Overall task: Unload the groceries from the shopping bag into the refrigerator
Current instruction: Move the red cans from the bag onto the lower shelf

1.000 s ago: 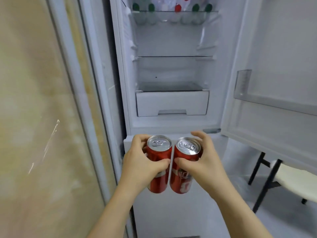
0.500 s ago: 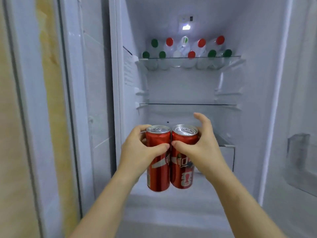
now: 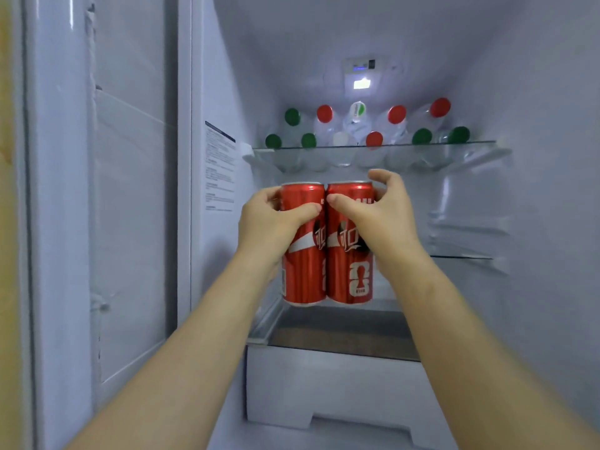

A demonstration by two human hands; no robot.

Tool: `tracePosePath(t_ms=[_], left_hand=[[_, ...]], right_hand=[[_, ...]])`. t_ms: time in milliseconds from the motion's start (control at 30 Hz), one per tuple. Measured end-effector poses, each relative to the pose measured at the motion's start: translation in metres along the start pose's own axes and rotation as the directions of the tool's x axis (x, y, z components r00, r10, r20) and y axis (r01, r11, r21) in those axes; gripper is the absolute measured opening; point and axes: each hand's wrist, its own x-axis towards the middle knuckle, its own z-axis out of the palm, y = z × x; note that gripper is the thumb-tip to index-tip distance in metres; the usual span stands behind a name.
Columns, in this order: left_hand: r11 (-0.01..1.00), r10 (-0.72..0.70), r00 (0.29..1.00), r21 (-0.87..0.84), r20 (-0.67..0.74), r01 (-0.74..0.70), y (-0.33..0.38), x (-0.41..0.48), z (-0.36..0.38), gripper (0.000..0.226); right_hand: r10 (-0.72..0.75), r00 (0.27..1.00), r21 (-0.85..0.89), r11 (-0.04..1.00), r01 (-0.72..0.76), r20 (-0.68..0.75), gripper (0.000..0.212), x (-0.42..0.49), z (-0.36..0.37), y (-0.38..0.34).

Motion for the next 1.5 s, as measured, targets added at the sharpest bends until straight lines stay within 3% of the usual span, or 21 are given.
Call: tracePosePath(t_ms=[267, 767, 1067, 1267, 1333, 1400, 1500], left_hand=[[0.994, 0.055, 0.997, -0.099, 0.050, -0.050, 0.010, 0.055, 0.014, 0.023], [0.991, 0.004, 0.998, -0.132, 0.060, 0.004, -0.030, 0.122, 0.032, 0.027], [0.990, -0.048, 0.998, -0.132, 0.027, 0.052, -0.052, 0.138, 0.043, 0.021], [0.997, -0.009, 0.999, -0.071, 0.043, 0.012, -0.065, 0.141, 0.046, 0.042], [1.000, 0.009, 0.998, -0.021, 0.058, -0.008, -0.068, 0.136, 0.044, 0.066], [0.994, 0.026, 0.998, 0.109, 0.053, -0.032, -0.073, 0.129, 0.038, 0.092], [0.939, 0.046, 0.998, 0.339, 0.052, -0.061, -0.085, 0.116, 0.032, 0.097]], right_hand=[[-0.011, 0.997, 0.028, 1.000, 0.013, -0.081, 0.056, 0.059, 0.018, 0.013], [-0.048, 0.987, -0.063, 0.997, 0.039, -0.155, 0.063, 0.117, 0.041, 0.055], [0.007, 0.994, -0.063, 0.998, -0.014, -0.111, 0.062, 0.134, 0.045, 0.073], [0.038, 0.996, -0.066, 0.997, -0.044, -0.086, 0.063, 0.139, 0.045, 0.085], [0.055, 0.998, -0.065, 0.996, -0.057, -0.035, 0.072, 0.135, 0.041, 0.085], [0.107, 0.993, -0.106, 0.989, -0.102, 0.045, 0.080, 0.127, 0.032, 0.086], [0.207, 0.968, -0.295, 0.942, -0.158, 0.143, 0.076, 0.115, 0.022, 0.093]])
